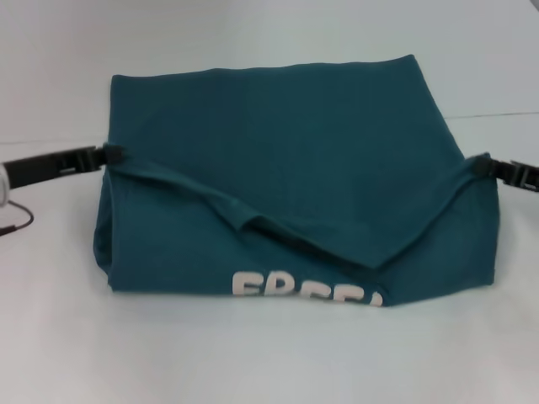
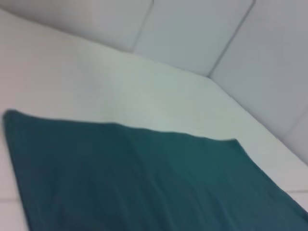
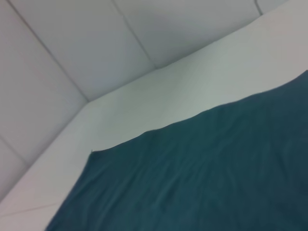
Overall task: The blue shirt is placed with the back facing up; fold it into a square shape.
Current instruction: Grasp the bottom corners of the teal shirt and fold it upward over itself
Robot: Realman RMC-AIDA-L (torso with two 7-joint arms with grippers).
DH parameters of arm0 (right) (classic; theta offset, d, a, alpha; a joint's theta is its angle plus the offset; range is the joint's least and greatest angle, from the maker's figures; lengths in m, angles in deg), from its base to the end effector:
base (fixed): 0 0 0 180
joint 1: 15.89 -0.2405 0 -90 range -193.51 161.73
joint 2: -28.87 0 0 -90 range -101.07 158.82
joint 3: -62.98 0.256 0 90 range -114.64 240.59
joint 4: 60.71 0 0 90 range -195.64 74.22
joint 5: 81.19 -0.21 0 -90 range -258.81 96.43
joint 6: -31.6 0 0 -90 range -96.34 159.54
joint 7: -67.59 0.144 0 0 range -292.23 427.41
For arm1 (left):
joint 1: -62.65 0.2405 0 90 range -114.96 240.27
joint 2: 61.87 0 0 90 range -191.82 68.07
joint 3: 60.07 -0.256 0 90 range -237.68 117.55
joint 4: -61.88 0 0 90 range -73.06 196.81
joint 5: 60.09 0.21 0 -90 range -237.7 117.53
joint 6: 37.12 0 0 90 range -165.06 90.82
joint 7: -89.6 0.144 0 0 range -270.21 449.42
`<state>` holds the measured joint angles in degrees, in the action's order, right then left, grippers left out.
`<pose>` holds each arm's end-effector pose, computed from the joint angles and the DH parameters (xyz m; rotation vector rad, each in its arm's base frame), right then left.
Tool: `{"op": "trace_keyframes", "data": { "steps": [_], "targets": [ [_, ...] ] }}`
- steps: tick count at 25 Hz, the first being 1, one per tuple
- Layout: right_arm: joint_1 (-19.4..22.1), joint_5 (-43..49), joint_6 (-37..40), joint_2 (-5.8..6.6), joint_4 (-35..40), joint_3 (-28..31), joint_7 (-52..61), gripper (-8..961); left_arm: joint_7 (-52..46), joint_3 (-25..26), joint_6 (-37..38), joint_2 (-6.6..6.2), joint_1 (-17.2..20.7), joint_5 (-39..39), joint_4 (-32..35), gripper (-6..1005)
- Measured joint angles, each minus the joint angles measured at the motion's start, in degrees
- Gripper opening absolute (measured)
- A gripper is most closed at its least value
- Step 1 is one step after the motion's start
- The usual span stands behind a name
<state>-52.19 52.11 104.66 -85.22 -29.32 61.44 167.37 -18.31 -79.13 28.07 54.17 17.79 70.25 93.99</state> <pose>0.3384 0.3746 0.0718 -1.9805 1.3054 0.7503 -0.2656 0.4304 0.0398 -2.1670 -1.2283 -0.6330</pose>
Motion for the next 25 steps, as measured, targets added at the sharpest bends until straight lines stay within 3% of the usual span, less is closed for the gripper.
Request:
{"op": "trace_keyframes", "data": {
  "steps": [13,25],
  "targets": [
    [-5.34,-11.07,-20.62,-0.8,-3.91,-15.05,-2.31,35,9.74,0.01,-16.3,1.22,-4.51,-5.51,-6.26,35],
    [-7.38,-13.42,-23.98,0.54,-3.66,-16.84,-1.95,35,12.33,-0.02,-21.09,1.02,-6.22,-10.72,-6.51,35]
  ]
}}
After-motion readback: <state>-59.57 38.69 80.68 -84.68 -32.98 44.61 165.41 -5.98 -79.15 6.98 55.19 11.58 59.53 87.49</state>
